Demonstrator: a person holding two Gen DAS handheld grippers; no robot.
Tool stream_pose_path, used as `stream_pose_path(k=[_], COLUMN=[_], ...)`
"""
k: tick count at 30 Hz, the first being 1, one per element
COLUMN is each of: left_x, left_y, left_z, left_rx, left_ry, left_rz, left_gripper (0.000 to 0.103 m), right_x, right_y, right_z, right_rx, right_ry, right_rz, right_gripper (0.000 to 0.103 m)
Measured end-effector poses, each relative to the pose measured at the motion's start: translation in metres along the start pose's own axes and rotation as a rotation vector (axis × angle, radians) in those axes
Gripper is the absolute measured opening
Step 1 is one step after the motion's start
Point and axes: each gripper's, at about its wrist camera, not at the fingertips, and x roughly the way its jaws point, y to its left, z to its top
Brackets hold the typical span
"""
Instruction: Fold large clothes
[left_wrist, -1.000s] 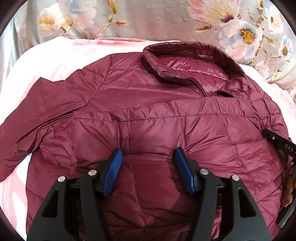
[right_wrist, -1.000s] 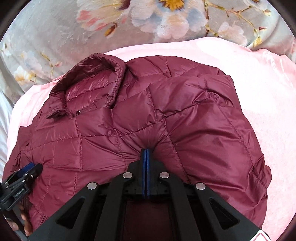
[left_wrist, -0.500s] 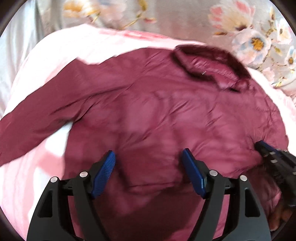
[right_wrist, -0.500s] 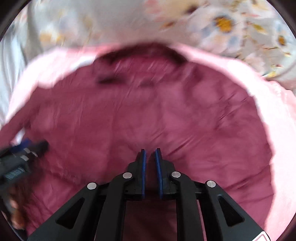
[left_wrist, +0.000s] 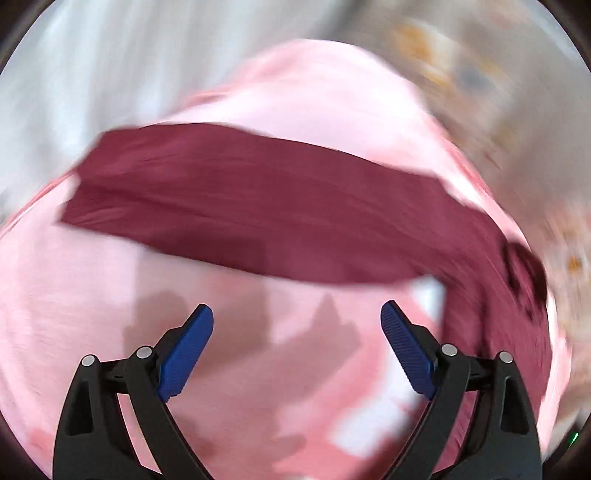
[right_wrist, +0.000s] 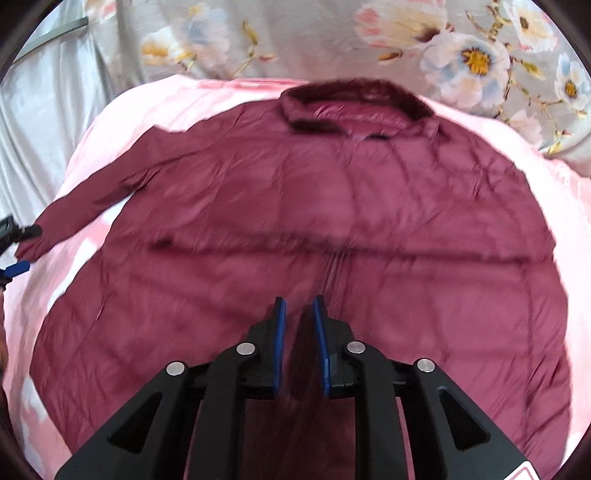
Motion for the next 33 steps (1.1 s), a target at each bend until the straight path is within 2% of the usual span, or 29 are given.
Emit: stream_pose_path(k=[3,4,6,8,9,11,13,15,16,19,22,24,25,29,30,31,33], left_x=[0.008,0.013,0.02,0.022,0.025,0.03,0.021,-0.001,-0.007,-0.045,-0.077,-0.083,-0.084,-0.061,-0.051,-0.034,-0.008], left_y=[0.054,0.067,0.078,0.072,0.063,0.043,0.01,-0.035,-0.055,-0.147,-0.246,-0.291,-0.326,-0.406,-0.42,-0.435,-0.446], left_z=[0.019,0.024,0.031,0.039,0.04,0.046,0.053,0.05,0.049,0.03,-0.015,-0.044,-0.07,-0.146,-0.164,-0.188,-0.217], left_rx=[-0.189,-0.244,-0.296,-0.289,-0.27,-0.238,-0.155,-0.041,0.002,0.197,0.399,0.484,0.551,0.684,0.708,0.74,0.755], left_ry=[-0.014,-0.02,-0.031,-0.058,-0.051,-0.023,-0.054,-0.093,-0.105,-0.145,-0.154,-0.126,-0.095,0.006,0.03,0.066,0.119], left_rz=[0.03,0.018,-0.009,-0.001,-0.01,-0.039,-0.048,-0.082,-0.107,-0.222,-0.363,-0.433,-0.477,-0.527,-0.526,-0.501,-0.445], left_gripper=[0.089,0.089,0.088,0.07,0.041,0.017,0.007,0.005,0.005,0.005,0.005,0.005,0.005,0.007,0.018,0.046,0.083], right_x=[-0.002,-0.003,-0.003,-0.004,-0.005,-0.006,-0.008,-0.01,-0.012,-0.02,-0.032,-0.041,-0.046,-0.061,-0.062,-0.062,-0.063], right_y=[0.006,0.008,0.009,0.012,0.014,0.014,0.012,0.006,0.002,-0.009,-0.026,-0.039,-0.048,-0.087,-0.095,-0.103,-0.119], right_z=[-0.01,-0.012,-0.017,-0.021,-0.024,-0.025,-0.026,-0.027,-0.028,-0.03,-0.03,-0.03,-0.03,-0.035,-0.037,-0.04,-0.047], right_rx=[-0.01,-0.013,-0.02,-0.032,-0.04,-0.043,-0.025,0.008,0.031,0.088,0.134,0.16,0.178,0.244,0.254,0.266,0.288], right_ry=[-0.018,-0.025,-0.037,-0.051,-0.061,-0.07,-0.078,-0.081,-0.082,-0.086,-0.105,-0.121,-0.131,-0.161,-0.161,-0.157,-0.142], right_rz=[-0.023,-0.026,-0.035,-0.047,-0.055,-0.062,-0.049,-0.018,0.003,0.046,0.057,0.051,0.043,-0.014,-0.031,-0.048,-0.071], right_gripper=[0.024,0.024,0.026,0.027,0.028,0.03,0.032,0.033,0.033,0.034,0.034,0.035,0.036,0.043,0.045,0.046,0.049])
